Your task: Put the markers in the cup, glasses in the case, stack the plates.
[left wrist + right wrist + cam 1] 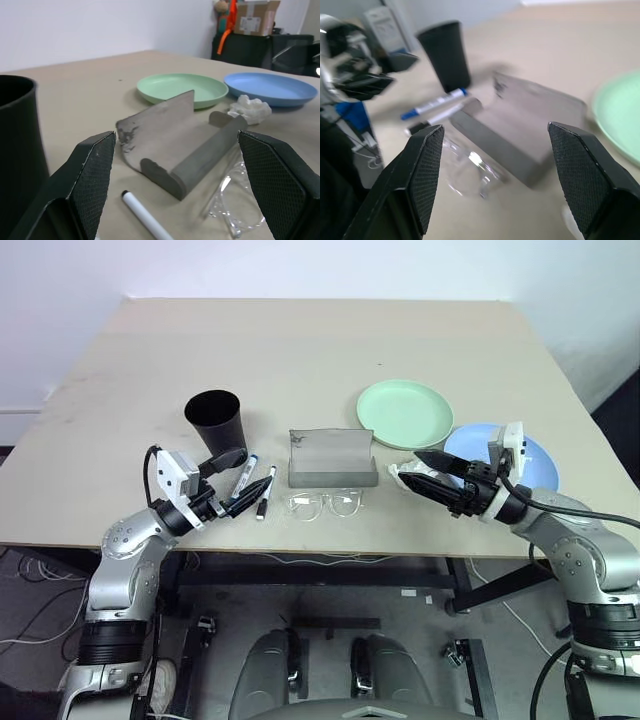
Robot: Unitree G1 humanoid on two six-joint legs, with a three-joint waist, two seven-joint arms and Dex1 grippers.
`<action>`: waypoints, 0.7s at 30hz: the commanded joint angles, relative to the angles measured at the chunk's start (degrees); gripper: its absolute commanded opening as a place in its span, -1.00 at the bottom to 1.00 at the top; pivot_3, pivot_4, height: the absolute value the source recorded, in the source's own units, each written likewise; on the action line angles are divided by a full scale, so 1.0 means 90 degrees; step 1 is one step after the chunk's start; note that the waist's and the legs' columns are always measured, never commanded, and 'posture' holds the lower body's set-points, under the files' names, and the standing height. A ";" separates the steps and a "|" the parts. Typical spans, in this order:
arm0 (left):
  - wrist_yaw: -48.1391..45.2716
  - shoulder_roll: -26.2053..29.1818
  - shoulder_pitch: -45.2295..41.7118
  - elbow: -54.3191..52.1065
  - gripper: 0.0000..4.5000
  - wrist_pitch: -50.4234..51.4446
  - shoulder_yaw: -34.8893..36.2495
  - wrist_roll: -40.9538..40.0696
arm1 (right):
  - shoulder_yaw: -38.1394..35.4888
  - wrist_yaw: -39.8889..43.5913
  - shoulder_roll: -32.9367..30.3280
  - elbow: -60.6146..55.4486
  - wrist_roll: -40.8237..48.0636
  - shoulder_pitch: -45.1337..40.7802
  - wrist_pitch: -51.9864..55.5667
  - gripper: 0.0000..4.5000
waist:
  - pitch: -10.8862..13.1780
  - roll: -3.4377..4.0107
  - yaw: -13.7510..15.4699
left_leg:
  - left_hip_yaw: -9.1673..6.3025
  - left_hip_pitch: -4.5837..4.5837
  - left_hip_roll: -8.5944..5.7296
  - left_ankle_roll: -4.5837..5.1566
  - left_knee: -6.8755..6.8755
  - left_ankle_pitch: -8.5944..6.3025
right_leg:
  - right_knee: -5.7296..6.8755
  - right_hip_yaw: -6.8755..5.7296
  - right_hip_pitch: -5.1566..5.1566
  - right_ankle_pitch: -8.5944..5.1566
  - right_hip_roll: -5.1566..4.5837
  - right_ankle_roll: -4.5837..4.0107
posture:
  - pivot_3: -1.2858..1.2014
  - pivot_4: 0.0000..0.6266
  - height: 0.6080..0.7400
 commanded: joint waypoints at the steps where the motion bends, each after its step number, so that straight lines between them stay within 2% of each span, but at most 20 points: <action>1: -0.0082 -0.0014 -0.0001 -0.0033 0.81 -0.0068 -0.0096 0.0084 | -0.0419 -0.0254 -0.0159 -0.0070 -0.0033 0.0045 0.0047 0.56 | 0.0000 -0.0001 -0.0003 | 0.0000 -0.0002 0.0000 0.0001 0.0001 -0.0001 | 0.0000 0.0000 0.0000 0.0000 0.0000 0.0000 | 0.03 -0.52 0.54; 6: -0.0170 -0.0049 -0.0051 -0.0146 0.81 0.0048 -0.0265 0.0064 | -0.0426 -0.0555 -0.0394 0.0048 -0.0083 -0.0049 0.0604 0.56 | 0.0001 0.0000 -0.0016 | 0.0000 -0.0003 0.0002 0.0006 0.0003 0.0001 | 0.0005 0.0000 -0.0003 0.0000 0.0000 0.0001 | 0.03 -0.52 0.54; 11: -0.0263 -0.0130 -0.0280 0.0060 0.81 0.0001 -0.0369 0.0118 | -0.0492 -0.1306 -0.0500 0.0255 -0.0795 -0.0193 0.0484 0.56 | 0.0001 0.0000 -0.0009 | 0.0000 -0.0008 0.0002 0.0002 0.0014 -0.0001 | 0.0010 0.0000 -0.0006 0.0000 0.0000 0.0000 | 0.03 -0.52 0.54; 17: -0.0337 -0.0214 -0.0528 0.0286 0.81 -0.0093 -0.0515 0.0260 | -0.0501 -0.1385 -0.0826 0.0393 -0.0974 -0.0226 0.0933 0.56 | 0.0001 0.0000 -0.0006 | 0.0000 -0.0019 0.0002 0.0016 0.0020 0.0001 | 0.0011 0.0000 -0.0009 0.0001 0.0001 0.0003 | 0.03 -0.52 0.54; 21: -0.0357 -0.0297 -0.0610 0.0386 0.81 -0.0153 -0.0560 0.0309 | -0.0081 -0.1246 -0.1278 0.0466 -0.1173 -0.0389 0.1581 0.56 | 0.0002 0.0002 -0.0015 | 0.0000 -0.0022 0.0004 0.0019 0.0022 0.0002 | 0.0012 0.0000 -0.0012 0.0006 0.0006 0.0011 | 0.03 -0.52 0.54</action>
